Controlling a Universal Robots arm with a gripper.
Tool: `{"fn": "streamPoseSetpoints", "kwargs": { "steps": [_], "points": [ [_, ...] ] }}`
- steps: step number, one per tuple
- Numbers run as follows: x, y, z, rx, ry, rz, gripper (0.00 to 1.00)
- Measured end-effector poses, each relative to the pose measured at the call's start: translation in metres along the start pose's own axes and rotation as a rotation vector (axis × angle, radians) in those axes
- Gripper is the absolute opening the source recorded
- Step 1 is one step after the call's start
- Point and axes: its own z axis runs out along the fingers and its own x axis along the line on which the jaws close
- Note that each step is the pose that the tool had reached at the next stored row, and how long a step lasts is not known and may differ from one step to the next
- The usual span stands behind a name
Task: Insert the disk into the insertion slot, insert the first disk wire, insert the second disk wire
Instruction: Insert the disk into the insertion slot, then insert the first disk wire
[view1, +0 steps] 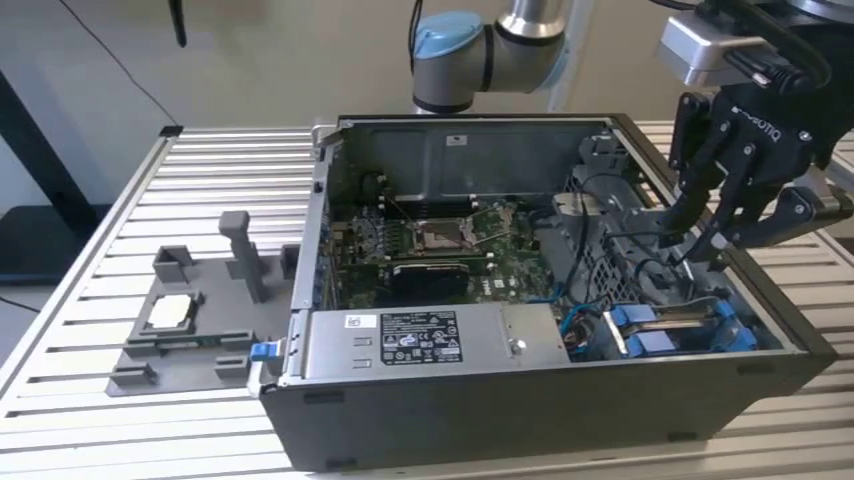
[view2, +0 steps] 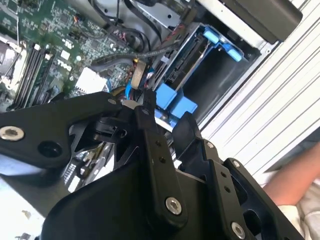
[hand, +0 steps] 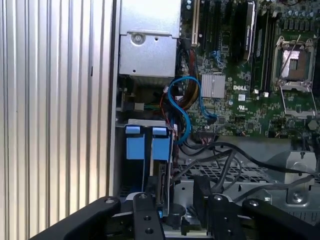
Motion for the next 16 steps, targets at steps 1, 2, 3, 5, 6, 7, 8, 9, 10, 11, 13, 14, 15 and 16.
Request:
{"fn": "streamPoseSetpoints", "kwargs": {
  "steps": [1, 2, 3, 5, 6, 7, 8, 9, 10, 11, 13, 14, 15, 16],
  "points": [
    [-0.0026, -0.0001, 0.0010, 0.0025, 0.0001, 0.000, 0.42],
    [-0.0052, -0.0002, 0.0025, 0.0035, 0.0000, -0.001, 0.42],
    [-0.0079, -0.0003, 0.0041, 0.0041, -0.0001, -0.001, 0.42],
    [-0.0135, -0.0003, 0.0073, 0.0054, 0.0001, -0.001, 0.42],
    [-0.0162, -0.0004, 0.0088, 0.0065, 0.0002, -0.002, 0.42],
    [-0.0190, -0.0005, 0.0104, 0.0080, 0.0002, -0.003, 0.42],
    [-0.0206, -0.0005, 0.0118, 0.0106, 0.0001, -0.005, 0.42],
    [-0.0214, -0.0005, 0.0130, 0.0139, 0.0002, -0.009, 0.42],
    [-0.0217, -0.0007, 0.0143, 0.0178, 0.0001, -0.016, 0.42],
    [-0.0218, -0.0010, 0.0155, 0.0208, 0.0003, -0.022, 0.42],
    [-0.0221, -0.0014, 0.0176, 0.0264, 0.0017, -0.033, 0.42],
    [-0.0222, -0.0014, 0.0188, 0.0298, 0.0021, -0.040, 0.42],
    [-0.0225, -0.0017, 0.0197, 0.0330, 0.0023, -0.050, 0.42],
    [-0.0226, -0.0018, 0.0199, 0.0341, 0.0022, -0.056, 0.40]
  ]
}}
